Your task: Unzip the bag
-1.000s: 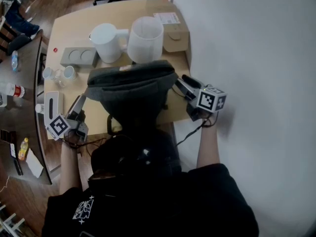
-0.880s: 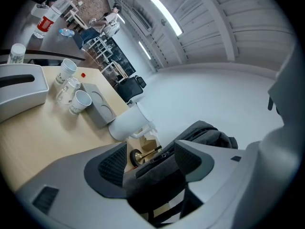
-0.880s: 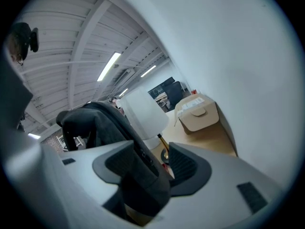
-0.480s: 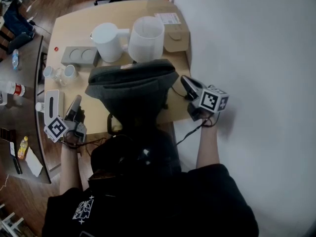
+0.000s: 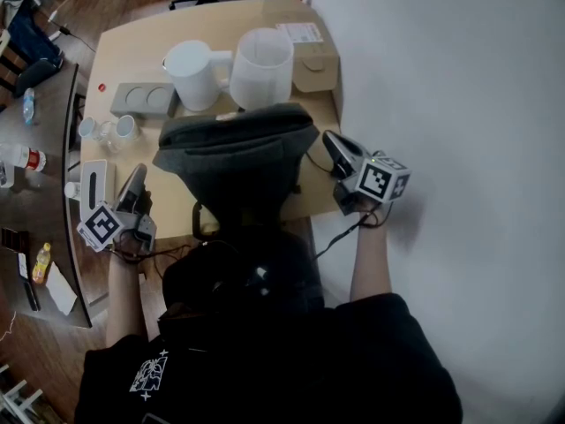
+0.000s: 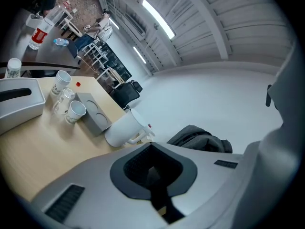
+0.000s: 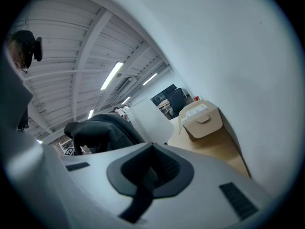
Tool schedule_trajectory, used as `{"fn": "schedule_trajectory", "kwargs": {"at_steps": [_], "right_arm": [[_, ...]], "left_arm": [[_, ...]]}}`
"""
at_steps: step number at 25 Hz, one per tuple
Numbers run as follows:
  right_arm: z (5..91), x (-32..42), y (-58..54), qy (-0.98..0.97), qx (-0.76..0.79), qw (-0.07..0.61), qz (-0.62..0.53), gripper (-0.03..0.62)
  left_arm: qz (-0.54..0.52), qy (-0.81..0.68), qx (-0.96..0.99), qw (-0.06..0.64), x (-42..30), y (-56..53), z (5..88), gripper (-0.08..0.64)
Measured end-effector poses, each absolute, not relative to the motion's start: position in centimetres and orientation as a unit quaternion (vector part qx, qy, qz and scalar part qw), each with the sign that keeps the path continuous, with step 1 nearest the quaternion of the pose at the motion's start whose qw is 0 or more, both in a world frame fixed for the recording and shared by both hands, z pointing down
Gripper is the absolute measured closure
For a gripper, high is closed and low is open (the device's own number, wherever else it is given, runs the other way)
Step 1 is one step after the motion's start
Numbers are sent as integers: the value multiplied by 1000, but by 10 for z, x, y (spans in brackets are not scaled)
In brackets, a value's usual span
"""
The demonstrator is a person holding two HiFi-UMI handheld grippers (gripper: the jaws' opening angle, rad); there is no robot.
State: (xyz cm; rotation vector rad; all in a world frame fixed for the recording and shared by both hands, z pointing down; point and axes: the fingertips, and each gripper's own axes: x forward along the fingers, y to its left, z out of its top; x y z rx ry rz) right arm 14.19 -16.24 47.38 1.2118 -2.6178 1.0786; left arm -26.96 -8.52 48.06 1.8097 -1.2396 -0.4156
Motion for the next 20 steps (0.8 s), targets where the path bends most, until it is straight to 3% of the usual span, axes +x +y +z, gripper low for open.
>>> {"fn": "schedule_trajectory", "kwargs": {"at_steps": [20], "right_arm": [[322,94,-163,-912,372,-16,173,588]], "left_arm": [[-141,-484,818,276,-222,-124,330,563]]}}
